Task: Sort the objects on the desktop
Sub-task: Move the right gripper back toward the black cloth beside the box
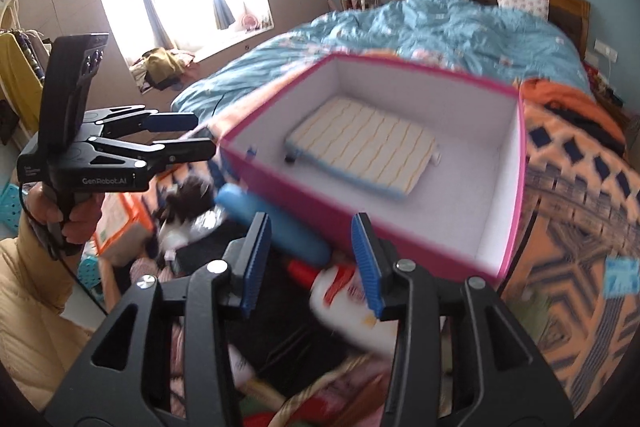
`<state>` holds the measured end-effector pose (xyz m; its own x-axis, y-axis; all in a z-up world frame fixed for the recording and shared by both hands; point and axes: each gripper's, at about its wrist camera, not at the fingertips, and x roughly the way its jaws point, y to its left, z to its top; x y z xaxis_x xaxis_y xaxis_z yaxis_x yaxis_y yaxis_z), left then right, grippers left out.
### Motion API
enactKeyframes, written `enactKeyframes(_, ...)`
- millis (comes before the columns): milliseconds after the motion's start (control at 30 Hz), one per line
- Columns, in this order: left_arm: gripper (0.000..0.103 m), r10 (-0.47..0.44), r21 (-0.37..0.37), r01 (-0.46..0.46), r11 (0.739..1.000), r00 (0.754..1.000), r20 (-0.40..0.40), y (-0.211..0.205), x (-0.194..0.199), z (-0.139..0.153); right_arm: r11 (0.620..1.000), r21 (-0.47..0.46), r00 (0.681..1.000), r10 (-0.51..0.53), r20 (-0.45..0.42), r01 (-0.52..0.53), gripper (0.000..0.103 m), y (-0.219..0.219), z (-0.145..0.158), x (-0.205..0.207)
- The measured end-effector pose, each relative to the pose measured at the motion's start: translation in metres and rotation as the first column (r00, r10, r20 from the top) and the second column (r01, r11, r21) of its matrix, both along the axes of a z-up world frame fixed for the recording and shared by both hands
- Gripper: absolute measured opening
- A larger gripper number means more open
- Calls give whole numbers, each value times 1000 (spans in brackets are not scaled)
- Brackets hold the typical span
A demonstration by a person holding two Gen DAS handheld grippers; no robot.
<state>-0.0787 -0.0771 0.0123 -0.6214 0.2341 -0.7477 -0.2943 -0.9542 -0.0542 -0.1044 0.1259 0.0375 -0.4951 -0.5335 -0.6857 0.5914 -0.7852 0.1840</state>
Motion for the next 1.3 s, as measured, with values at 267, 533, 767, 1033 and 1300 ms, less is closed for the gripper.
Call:
enactKeyframes(267,64,-41,28,38,999,991,126,6,16,-42,999,-25,981,-41,191,46,44,17,-48,29)
enactKeyframes(533,65,-72,36,67,997,982,177,13,21,-56,993,-35,959,-96,266,110,59,19,-65,34)
enactKeyframes(767,66,-80,73,67,995,977,198,9,21,-59,991,-22,943,-121,311,134,60,14,-77,25)
enactKeyframes(1033,69,-135,112,111,987,963,232,12,17,-63,987,-53,931,-123,342,149,62,16,-84,23)
enactKeyframes(1300,53,-177,170,138,976,955,238,14,20,-62,991,-45,955,-106,277,123,36,6,-81,29)
